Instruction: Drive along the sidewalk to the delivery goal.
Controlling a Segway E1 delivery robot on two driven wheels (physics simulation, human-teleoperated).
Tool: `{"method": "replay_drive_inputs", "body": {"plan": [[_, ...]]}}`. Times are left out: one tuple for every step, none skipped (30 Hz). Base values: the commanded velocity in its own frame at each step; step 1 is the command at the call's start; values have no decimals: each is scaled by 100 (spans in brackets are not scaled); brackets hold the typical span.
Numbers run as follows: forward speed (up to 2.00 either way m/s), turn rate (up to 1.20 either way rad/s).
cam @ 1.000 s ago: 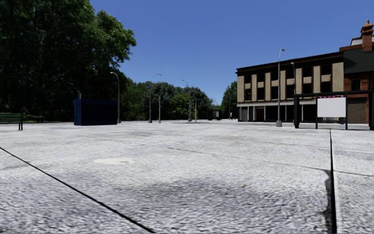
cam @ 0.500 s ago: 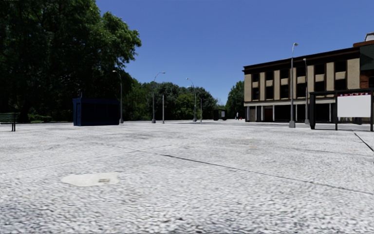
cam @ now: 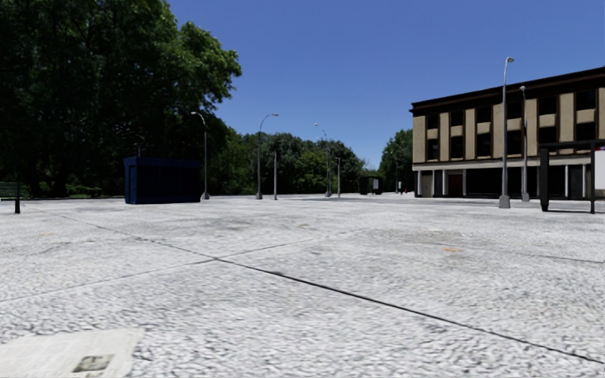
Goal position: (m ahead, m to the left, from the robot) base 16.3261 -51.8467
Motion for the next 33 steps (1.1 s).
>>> {"method": "replay_drive_inputs", "body": {"plan": [[200,2],[200,0],[200,0],[200,0],[200,0],[200,0],[200,0],[200,0],[200,0],[200,0],[200,0],[200,0],[200,0],[200,0],[200,0],[200,0],[200,0],[200,0],[200,0],[200,0],[200,0],[200,0],[200,0],[200,0],[200,0],[200,0],[200,0],[200,0],[200,0],[200,0],[200,0],[200,0],[200,0]]}}
